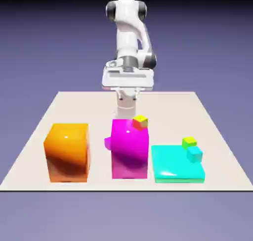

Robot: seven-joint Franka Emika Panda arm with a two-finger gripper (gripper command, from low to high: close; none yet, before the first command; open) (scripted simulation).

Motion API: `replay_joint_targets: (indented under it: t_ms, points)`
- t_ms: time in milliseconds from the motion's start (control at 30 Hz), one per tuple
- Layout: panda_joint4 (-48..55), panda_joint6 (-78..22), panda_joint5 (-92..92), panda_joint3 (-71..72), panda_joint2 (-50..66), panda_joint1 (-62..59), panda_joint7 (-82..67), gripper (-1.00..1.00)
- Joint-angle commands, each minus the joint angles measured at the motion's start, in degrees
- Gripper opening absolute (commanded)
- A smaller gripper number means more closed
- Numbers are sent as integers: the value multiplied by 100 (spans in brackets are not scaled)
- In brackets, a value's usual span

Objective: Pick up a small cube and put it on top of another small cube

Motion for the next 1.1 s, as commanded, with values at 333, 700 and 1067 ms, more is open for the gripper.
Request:
replay_joint_targets:
  t_ms: [333,700,1067]
  points:
    - [1782,-2521,1708,-2226,2238,-692,157,0]
    - [2993,-4975,3795,-4321,4495,-1029,382,0]
    - [2345,-6743,6536,-5622,6357,-297,752,0]
